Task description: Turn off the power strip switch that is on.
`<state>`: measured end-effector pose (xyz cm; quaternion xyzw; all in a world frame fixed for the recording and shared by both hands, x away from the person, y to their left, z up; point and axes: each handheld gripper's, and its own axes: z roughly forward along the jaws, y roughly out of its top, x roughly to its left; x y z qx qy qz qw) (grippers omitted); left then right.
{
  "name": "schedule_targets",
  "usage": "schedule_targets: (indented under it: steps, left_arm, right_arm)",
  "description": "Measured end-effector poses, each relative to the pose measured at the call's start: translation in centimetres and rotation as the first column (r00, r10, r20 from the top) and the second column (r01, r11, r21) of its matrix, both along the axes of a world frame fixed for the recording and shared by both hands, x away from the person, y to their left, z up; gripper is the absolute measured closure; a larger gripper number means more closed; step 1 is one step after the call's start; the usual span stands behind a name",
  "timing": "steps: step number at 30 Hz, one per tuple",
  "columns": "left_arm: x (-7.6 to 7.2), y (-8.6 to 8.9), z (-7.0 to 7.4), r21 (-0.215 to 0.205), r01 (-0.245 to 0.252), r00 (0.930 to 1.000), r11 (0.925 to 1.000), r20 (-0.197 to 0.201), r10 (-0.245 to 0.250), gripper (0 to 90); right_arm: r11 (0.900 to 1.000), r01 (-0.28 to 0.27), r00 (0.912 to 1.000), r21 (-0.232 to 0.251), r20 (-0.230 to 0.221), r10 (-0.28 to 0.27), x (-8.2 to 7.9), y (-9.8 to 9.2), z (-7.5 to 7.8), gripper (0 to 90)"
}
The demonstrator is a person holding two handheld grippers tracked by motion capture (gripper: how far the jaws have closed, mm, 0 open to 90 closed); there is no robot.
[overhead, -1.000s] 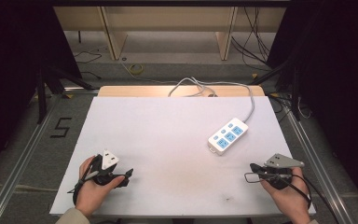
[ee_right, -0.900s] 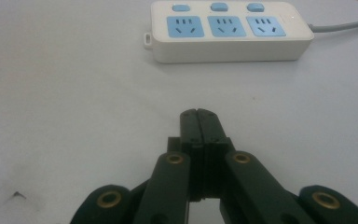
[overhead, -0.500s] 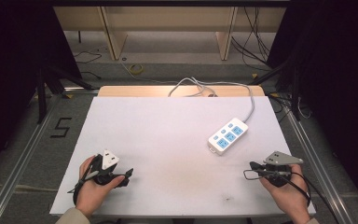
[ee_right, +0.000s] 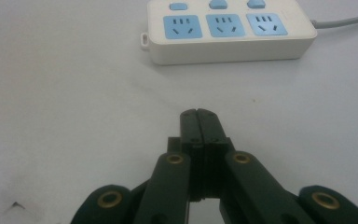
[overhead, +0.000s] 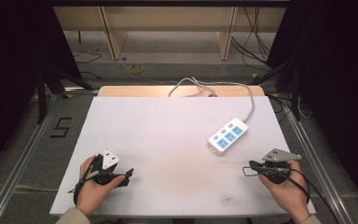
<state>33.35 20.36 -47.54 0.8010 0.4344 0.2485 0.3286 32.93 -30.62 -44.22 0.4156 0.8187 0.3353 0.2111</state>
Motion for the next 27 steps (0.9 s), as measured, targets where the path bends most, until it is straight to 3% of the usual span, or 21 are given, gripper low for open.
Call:
schedule_targets:
  steps: [27]
  left_arm:
    - [0.0,-0.1,0.1,0.000,0.000,1.0000,1.0000,0.005,0.000,15.9]
  right_arm:
    - [1.000,-0.016,0.9999,0.001,0.005,0.016,1.6,1.3,0.7,90.0]
